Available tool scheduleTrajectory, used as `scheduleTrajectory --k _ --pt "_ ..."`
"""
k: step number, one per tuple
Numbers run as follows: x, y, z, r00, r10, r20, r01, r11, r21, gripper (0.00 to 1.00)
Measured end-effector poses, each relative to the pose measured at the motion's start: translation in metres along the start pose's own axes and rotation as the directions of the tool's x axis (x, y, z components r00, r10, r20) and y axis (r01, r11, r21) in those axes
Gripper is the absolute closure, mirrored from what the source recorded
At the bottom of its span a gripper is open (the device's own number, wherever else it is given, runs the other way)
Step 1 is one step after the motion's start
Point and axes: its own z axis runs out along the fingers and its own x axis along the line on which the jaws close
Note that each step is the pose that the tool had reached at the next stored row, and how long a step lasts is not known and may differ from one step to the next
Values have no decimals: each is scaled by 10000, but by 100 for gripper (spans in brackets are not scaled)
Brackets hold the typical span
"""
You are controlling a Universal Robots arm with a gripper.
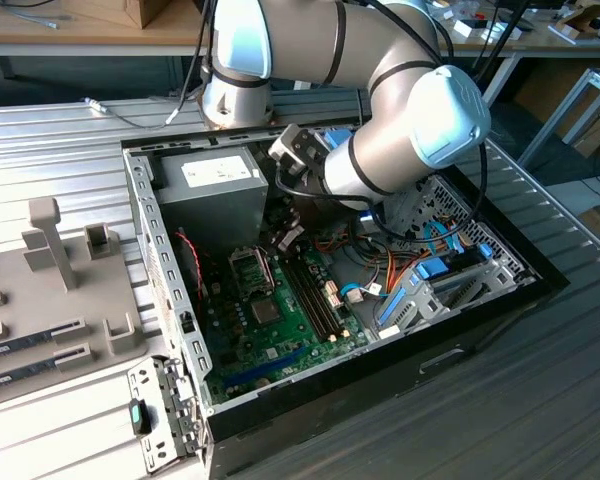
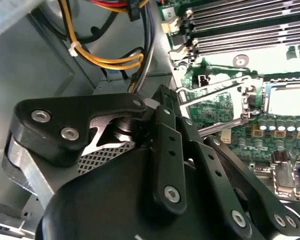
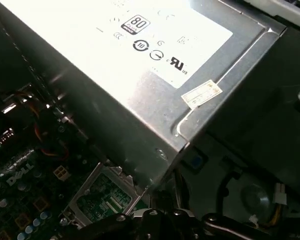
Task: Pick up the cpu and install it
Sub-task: 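Close the cpu cover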
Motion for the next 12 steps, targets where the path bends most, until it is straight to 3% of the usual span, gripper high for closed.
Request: scheduleTrajectory --k 5,10,12 --pt "-4 -4 23 9999 -42 100 44 9999 -113 89" --pt "12 -36 54 9999 -41 96 42 9999 -111 89" --pt "17 -62 94 9999 -41 95 42 9999 -110 89"
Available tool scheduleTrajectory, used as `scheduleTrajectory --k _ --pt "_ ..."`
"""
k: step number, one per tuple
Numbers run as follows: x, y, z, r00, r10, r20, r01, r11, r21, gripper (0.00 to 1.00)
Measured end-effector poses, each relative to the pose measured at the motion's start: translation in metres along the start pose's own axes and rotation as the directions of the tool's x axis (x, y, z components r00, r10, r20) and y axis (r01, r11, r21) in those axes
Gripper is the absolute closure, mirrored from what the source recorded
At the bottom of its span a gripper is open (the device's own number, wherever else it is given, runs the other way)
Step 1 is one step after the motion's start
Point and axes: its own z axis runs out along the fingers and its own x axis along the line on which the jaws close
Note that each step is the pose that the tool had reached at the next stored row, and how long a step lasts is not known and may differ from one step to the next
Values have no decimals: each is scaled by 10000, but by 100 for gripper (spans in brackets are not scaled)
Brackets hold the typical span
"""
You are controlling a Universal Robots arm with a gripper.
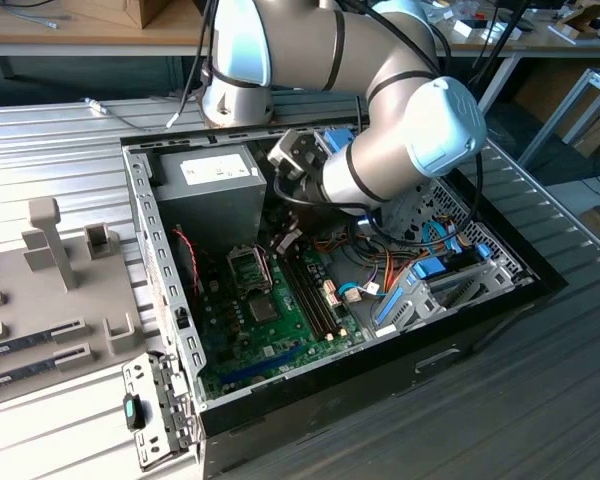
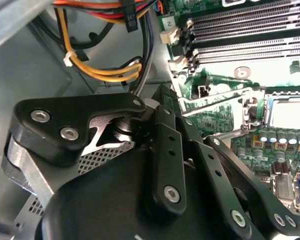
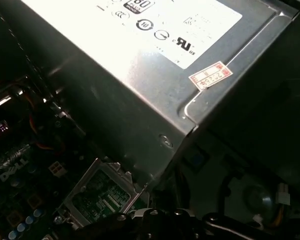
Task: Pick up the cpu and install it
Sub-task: 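Close the cpu cover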
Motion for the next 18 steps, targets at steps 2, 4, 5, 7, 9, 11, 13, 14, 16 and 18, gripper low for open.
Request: scheduleTrajectory --k 2,4,5,7,9,11,13,14,16,18 --pt "2 -23 41 10000 0 1 0 10000 -1 89" --pt "10 -28 47 10000 0 -2 0 10000 1 89" --pt "20 -27 48 10000 0 0 0 10000 0 89" --pt "31 -24 49 10000 -1 1 1 10000 0 89" --pt "43 -23 47 10000 -2 1 2 10000 1 89" --pt "48 -19 35 10000 0 -1 0 10000 2 89" --pt "50 -14 21 10000 -1 2 1 10000 3 89" --pt "51 -11 13 10000 -1 3 1 10000 3 89" --pt "52 -6 -4 10000 -2 3 2 10000 2 89" --pt "55 0 -26 10000 -2 4 2 10000 2 89"
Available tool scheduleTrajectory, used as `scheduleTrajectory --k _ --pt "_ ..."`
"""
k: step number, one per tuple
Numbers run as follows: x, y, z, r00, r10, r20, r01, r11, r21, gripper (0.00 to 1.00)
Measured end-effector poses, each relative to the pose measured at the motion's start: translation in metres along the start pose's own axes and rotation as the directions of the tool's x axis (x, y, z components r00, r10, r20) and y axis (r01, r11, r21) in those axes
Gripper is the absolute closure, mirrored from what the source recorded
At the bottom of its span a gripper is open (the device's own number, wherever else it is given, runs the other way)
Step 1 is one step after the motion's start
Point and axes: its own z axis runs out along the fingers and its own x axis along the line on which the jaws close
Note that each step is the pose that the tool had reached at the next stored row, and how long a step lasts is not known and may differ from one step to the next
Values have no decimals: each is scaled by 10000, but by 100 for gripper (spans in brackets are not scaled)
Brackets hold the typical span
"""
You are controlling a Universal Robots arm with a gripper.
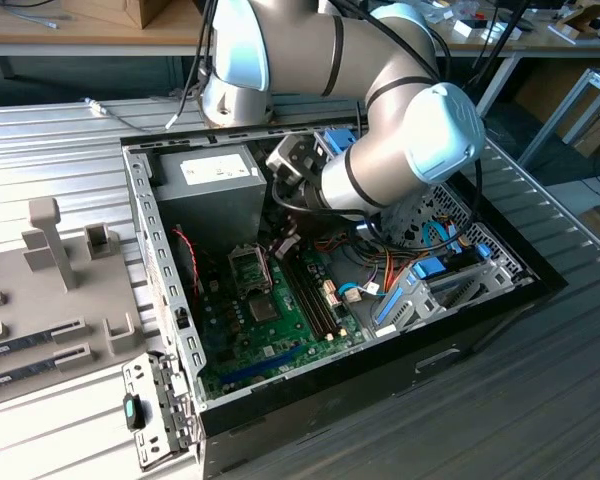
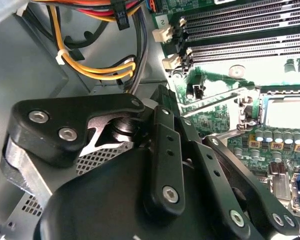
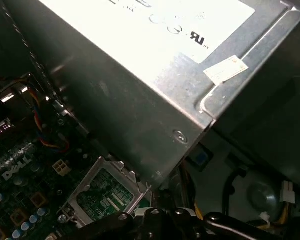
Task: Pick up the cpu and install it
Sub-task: 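Close the cpu cover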
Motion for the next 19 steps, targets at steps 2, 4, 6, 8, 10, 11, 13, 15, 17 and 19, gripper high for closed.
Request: scheduleTrajectory --k 2,4,6,8,10,11,13,15,17,19 --pt "6 2 -21 10000 -1 1 1 10000 -1 89" --pt "12 2 -36 10000 -1 0 1 10000 0 89" --pt "19 -3 -45 10000 -1 0 1 10000 -1 89" --pt "34 -14 -58 10000 -1 1 1 10000 -2 89" --pt "48 -25 -68 10000 -2 1 2 10000 -2 89" --pt "55 -30 -74 10000 -1 2 1 10000 -3 89" --pt "66 -38 -88 10000 -1 2 1 10000 -4 89" --pt "77 -41 -110 10000 -1 0 1 10000 -2 89" --pt "87 -42 -134 10000 -6 0 6 10000 -3 89" --pt "92 -38 -157 10000 -17 -8 17 10000 -2 89"
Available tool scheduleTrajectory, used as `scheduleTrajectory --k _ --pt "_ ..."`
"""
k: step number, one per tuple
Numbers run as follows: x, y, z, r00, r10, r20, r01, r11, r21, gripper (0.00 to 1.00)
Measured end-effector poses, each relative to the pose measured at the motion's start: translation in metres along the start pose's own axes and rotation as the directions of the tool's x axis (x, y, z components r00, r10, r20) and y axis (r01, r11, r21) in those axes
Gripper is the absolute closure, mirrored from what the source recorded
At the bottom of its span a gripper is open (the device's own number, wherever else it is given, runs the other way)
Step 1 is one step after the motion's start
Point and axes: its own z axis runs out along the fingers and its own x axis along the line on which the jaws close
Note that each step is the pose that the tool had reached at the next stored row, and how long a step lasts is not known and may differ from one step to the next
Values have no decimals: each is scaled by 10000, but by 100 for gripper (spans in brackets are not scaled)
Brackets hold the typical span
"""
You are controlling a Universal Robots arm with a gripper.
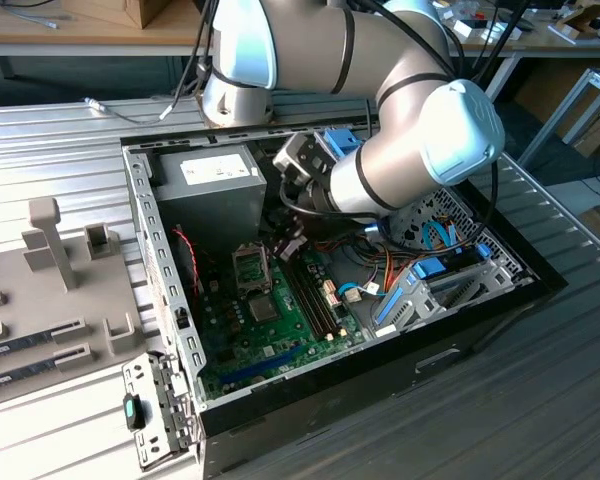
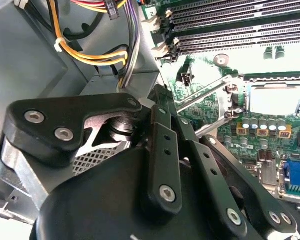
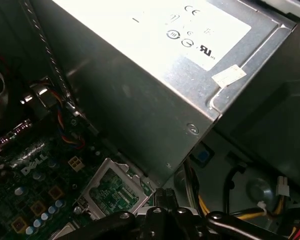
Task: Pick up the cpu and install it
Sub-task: 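Close the cpu cover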
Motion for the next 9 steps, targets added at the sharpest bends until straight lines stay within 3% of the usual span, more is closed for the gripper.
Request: scheduleTrajectory --k 9 --pt "21 -5 -47 10000 -56 -29 56 10000 -5 89"
